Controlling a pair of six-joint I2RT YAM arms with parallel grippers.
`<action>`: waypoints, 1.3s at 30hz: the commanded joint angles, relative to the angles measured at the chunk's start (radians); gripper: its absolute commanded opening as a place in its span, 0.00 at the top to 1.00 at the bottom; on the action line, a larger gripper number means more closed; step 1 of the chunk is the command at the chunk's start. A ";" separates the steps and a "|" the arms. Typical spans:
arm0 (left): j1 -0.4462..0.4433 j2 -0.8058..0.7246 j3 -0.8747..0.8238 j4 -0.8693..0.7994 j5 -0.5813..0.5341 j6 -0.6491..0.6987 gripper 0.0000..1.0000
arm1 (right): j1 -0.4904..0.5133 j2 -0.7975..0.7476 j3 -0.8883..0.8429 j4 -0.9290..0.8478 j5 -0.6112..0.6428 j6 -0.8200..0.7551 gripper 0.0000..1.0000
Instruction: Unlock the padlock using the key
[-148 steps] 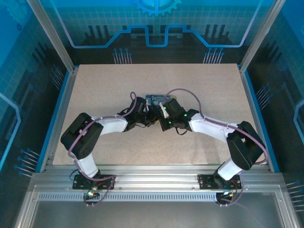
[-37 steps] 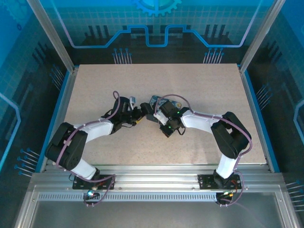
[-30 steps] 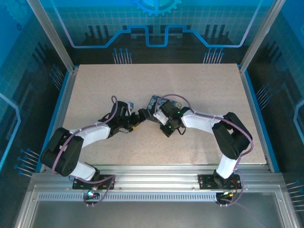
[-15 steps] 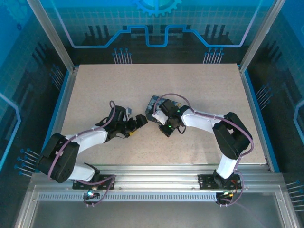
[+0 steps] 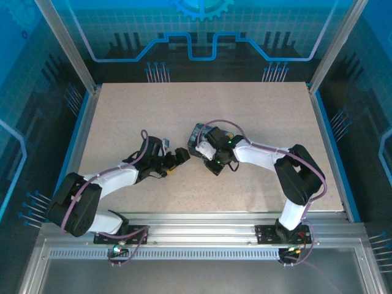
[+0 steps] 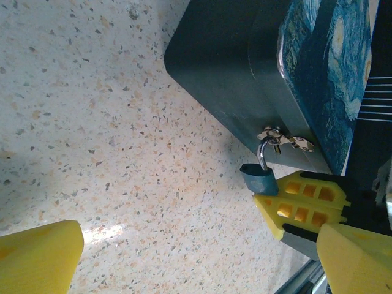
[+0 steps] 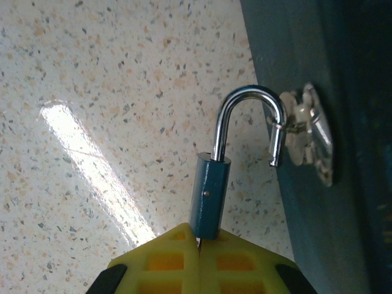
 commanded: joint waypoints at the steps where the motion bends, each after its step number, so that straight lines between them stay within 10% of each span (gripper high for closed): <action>1: 0.007 -0.026 -0.004 -0.023 0.023 0.022 0.01 | 0.008 0.020 0.039 -0.021 0.008 -0.026 1.00; 39: 0.007 -0.084 -0.020 -0.063 0.009 0.021 0.01 | 0.049 0.052 0.141 -0.063 0.035 -0.097 1.00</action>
